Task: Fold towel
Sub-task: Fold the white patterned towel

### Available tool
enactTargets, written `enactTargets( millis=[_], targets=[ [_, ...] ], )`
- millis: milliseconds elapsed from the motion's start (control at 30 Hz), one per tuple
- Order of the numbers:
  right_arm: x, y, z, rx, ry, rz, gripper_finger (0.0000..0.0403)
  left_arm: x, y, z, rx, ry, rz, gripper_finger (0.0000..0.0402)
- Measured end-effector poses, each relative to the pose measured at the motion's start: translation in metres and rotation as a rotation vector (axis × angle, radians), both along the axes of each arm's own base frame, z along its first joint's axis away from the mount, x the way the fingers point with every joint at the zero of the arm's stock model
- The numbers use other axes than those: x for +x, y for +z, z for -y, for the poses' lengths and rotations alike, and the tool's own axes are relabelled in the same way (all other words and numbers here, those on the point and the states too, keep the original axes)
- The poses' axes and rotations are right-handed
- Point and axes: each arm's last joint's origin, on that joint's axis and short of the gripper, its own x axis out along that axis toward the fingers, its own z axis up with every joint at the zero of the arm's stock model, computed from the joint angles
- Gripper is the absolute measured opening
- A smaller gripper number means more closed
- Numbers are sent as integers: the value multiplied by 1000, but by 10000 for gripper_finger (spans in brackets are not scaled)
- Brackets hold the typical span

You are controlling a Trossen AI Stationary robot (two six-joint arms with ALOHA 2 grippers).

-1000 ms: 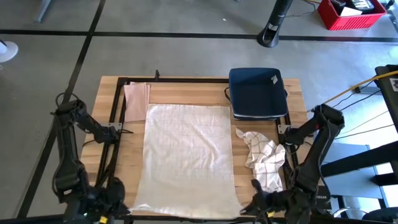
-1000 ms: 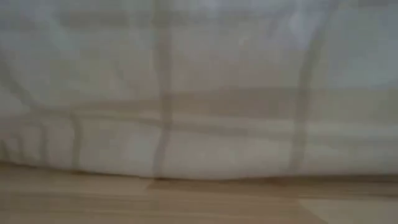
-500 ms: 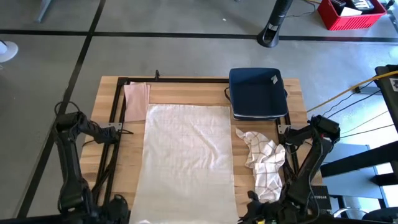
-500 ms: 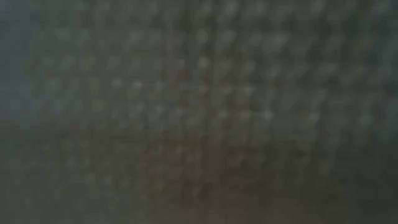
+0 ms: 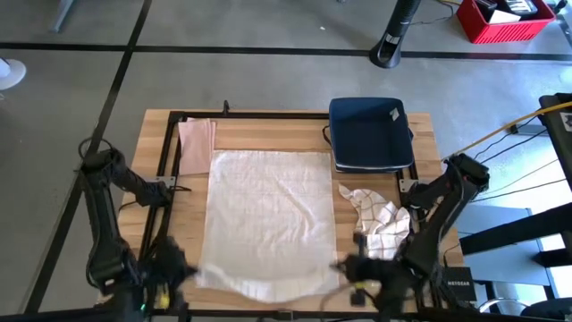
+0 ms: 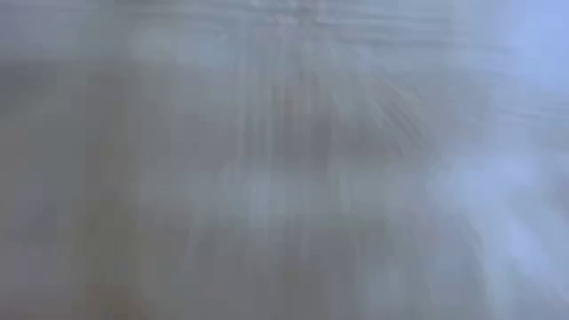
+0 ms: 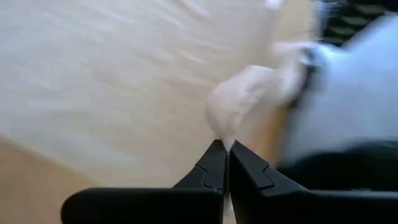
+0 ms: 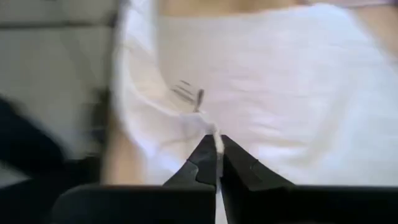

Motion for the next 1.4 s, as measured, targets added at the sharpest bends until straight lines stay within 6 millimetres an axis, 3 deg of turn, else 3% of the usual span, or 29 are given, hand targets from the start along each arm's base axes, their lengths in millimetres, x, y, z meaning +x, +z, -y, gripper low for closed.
enactTargets(
  millis=[167,367,567,767,1000,1167,1300,1400],
  targets=[
    [17,-12,51,-243,-196,-137,7,5,1,-46,286,200,-64,0],
    [35,-28,105,-390,-353,-269,8,24,-15,-83,385,266,-122,0],
    [46,-45,143,-447,-415,-380,8,32,-40,-119,495,356,-319,0],
    [59,-47,177,-473,-443,-455,9,34,-58,-156,587,409,-451,0],
    [73,-65,225,-399,-448,-520,9,32,-88,-188,732,445,-513,0],
    [69,-86,246,-323,-431,-566,9,38,-124,-197,709,375,-493,0],
    [63,-98,249,-303,-413,-605,9,40,-154,-204,655,321,-461,0],
    [62,-101,250,-298,-418,-598,9,36,-163,-212,652,346,-475,0]
  ],
)
